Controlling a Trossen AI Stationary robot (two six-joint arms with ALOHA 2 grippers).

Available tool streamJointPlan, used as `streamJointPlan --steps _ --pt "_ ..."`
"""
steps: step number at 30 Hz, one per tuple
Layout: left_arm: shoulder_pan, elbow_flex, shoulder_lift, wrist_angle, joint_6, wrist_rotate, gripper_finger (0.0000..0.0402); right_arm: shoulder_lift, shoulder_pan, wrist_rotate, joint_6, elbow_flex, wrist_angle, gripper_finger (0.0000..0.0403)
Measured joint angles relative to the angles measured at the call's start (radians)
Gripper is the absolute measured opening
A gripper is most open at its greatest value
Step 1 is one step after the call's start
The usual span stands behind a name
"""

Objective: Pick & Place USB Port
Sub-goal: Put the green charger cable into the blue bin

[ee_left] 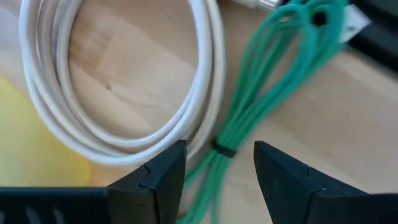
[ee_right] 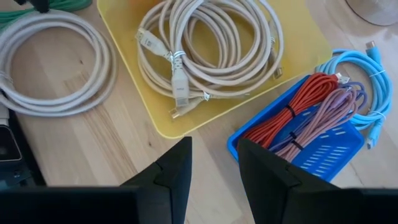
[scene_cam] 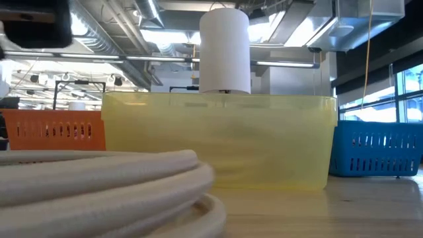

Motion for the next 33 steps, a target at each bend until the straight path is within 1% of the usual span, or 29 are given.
streamJointPlan --steps 6,14,16,18,20,23,26,27,30,33 --pt "0.05 -0.033 -0.001 0.006 0.033 0.015 0.0182 0.0 0.0 0.0 0.0 0.0 0.006 0.0132" --pt "0.105 -0.051 -0.005 0.009 -0.01 0.128 0.0181 0.0 0.0 0.0 -0.003 0.0 0.008 0.0132" --pt "0.107 -0.051 -0.004 0.006 -0.017 0.137 0.0174 0.0 0.0 0.0 -0.003 0.0 0.008 0.0132" --pt "0.107 -0.052 -0.004 0.005 -0.017 0.139 0.016 0.0 0.0 0.0 -0.003 0.0 0.008 0.0132" --pt "0.106 -0.052 -0.003 0.004 -0.018 0.138 0.0137 0.0 0.0 0.0 -0.003 0.0 0.008 0.0132" --pt "0.108 -0.053 -0.002 0.004 -0.038 0.133 0.0088 0.0 0.0 0.0 -0.003 0.0 0.008 0.0132" --pt "0.104 -0.053 -0.002 0.002 -0.076 0.136 0.0029 0.0 0.0 0.0 -0.003 0.0 0.008 0.0132" --pt "0.103 -0.053 -0.002 0.002 -0.097 0.134 0.0017 0.0 0.0 0.0 -0.003 0.0 0.008 0.0132" --pt "0.097 -0.051 -0.002 0.002 -0.168 0.135 0.0013 0.0 0.0 0.0 -0.003 0.0 0.008 0.0132" --pt "0.075 -0.041 -0.004 -0.001 -0.198 0.112 0.0008 0.0 0.0 0.0 -0.004 0.0 0.008 0.0132"
